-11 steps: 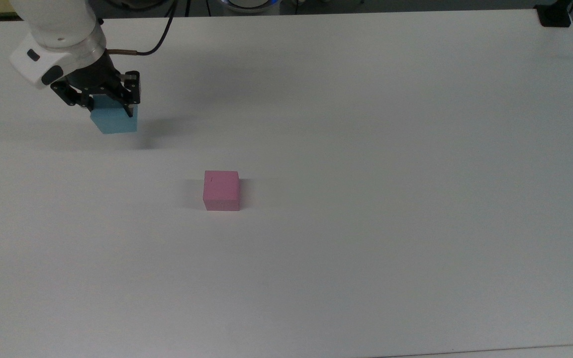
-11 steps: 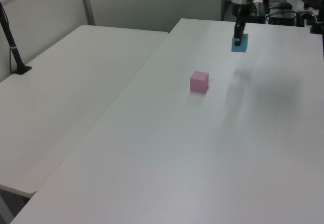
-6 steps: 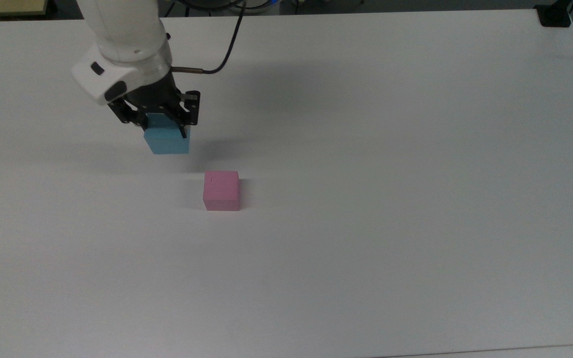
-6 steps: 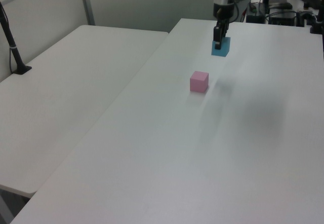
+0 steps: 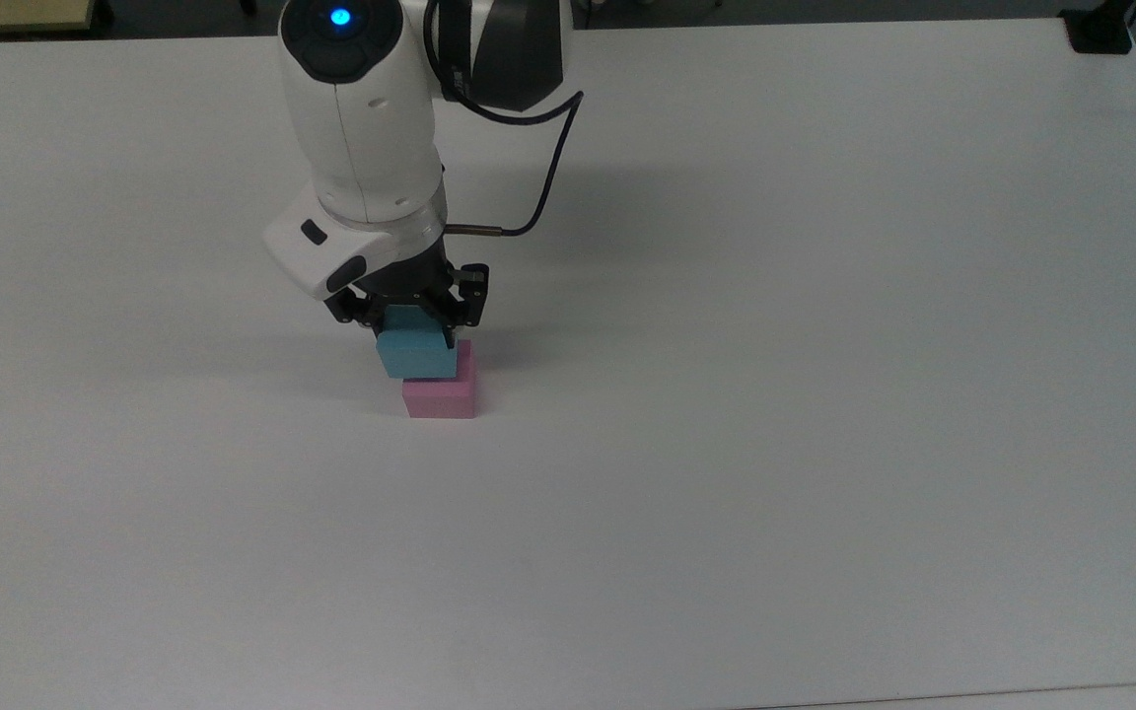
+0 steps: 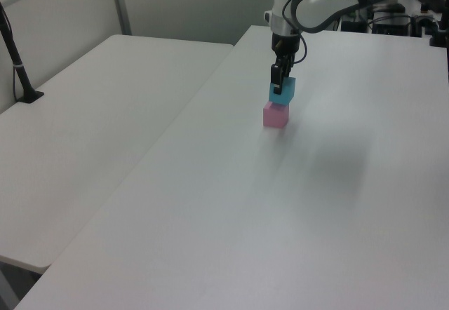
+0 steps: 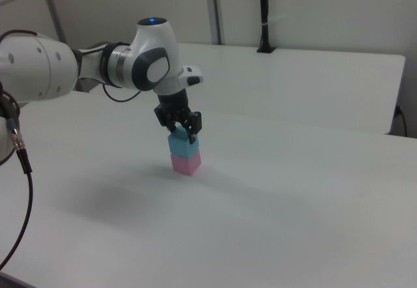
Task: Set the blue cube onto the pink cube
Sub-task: 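Lower the blue cube onto the pink cube and hold it there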
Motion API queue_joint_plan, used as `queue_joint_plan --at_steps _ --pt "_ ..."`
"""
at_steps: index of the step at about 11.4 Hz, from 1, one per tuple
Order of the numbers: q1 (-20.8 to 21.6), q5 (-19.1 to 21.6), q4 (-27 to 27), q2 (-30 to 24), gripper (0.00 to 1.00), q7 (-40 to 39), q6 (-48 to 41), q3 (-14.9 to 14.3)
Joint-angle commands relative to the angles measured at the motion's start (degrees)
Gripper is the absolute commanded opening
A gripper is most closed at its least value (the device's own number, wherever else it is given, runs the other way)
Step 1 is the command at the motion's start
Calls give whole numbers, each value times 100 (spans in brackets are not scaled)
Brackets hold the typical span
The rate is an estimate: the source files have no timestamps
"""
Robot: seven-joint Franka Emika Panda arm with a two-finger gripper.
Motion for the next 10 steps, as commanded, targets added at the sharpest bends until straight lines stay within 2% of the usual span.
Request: queue_joint_plan --at_steps 1,2,3,5,8,10 --pt "27 -186 330 291 38 247 141 150" --pt "27 -204 330 309 46 361 168 168" --pt "36 -273 321 309 98 405 169 168" --pt "36 -607 286 300 100 415 169 186" --pt "-16 -520 295 29 100 458 160 186" --pt "-139 -389 225 -567 100 459 29 177"
